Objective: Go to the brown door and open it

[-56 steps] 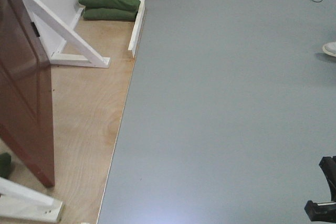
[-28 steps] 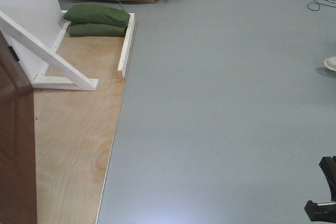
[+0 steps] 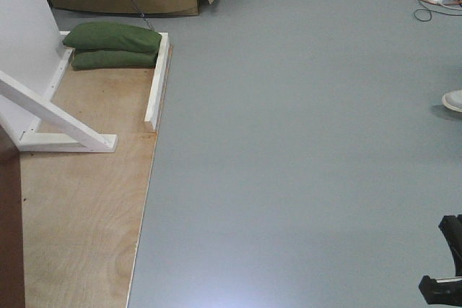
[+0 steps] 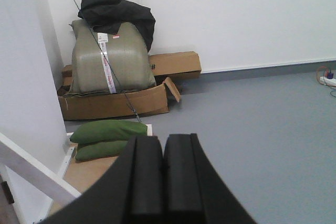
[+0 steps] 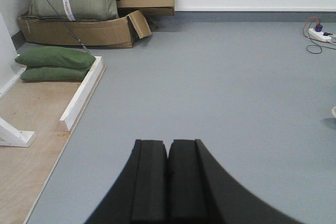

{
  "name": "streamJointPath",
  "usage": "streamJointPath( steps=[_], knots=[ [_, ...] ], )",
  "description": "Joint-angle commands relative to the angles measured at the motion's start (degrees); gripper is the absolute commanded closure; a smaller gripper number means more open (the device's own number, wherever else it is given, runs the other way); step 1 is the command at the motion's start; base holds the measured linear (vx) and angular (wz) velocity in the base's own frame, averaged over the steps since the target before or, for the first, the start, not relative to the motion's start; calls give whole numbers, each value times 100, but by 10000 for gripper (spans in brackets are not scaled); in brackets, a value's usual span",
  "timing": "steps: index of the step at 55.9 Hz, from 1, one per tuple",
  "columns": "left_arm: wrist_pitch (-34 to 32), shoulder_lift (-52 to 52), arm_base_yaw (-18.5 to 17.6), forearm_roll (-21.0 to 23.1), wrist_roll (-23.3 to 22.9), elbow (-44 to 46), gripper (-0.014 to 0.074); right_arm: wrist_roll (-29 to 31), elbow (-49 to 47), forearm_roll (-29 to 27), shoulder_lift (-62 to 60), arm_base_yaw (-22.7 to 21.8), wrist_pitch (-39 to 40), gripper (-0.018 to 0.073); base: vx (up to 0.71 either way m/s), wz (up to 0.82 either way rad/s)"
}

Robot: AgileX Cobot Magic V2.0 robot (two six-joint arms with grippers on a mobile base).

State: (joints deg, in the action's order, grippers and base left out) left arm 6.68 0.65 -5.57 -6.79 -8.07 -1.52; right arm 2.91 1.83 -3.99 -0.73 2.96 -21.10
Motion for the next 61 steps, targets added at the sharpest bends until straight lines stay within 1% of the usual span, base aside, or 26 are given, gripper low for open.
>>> streamJointPath(
  steps=[1,46,48,55,61],
  knots=[
    [-489,79,4,39,-51,106,530,37,25,18,-32,11,445,559,15,-4],
    [-489,79,4,39,-51,106,530,37,25,18,-32,11,445,559,2,0],
    [-489,79,4,0,-12,106,530,37,25,18,-32,11,445,559,0,0],
    [-521,79,4,-398,240,106,530,37,25,18,-32,11,445,559,0,0],
    [-706,33,4,-415,240,185,530,37,25,18,-32,11,445,559,0,0]
  ],
)
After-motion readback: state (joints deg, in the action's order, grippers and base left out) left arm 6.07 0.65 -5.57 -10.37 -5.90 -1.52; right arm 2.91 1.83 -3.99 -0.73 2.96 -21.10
